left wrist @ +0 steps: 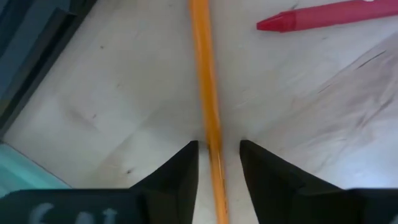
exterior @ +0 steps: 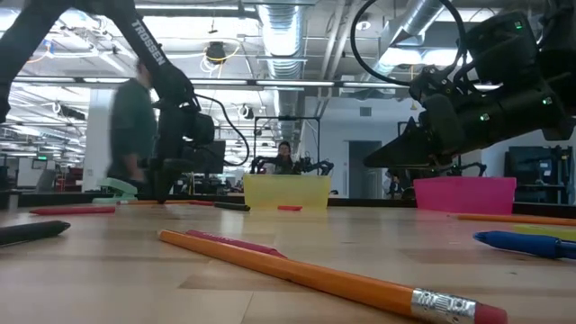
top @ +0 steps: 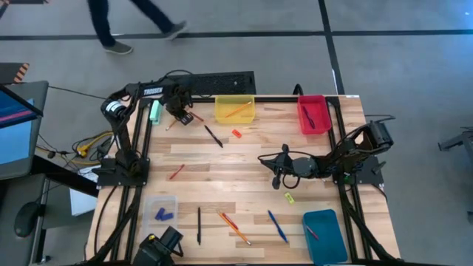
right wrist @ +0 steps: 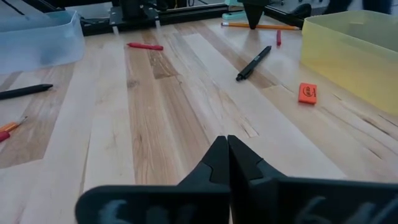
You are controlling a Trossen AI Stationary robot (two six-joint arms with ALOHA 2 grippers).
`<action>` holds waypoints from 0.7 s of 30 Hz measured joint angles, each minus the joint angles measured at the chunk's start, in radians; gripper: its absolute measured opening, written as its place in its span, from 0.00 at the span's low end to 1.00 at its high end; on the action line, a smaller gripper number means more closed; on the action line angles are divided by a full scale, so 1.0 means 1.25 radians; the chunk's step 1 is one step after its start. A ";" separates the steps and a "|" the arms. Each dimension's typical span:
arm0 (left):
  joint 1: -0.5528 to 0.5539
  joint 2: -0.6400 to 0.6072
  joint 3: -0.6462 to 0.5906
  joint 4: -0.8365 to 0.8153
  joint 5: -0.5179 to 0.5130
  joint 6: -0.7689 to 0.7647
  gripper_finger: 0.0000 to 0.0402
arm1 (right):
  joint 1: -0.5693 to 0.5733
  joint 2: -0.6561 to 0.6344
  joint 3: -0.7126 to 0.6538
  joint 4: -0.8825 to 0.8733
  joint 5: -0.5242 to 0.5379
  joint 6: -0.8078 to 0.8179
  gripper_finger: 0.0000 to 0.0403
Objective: Sort crayons/erasers/pens/pencils in bins
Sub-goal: Put the orange pencil into the yellow bin
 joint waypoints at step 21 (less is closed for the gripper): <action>-0.002 -0.025 -0.001 -0.052 -0.025 0.031 0.03 | 0.000 0.000 0.000 -0.006 0.000 0.007 0.02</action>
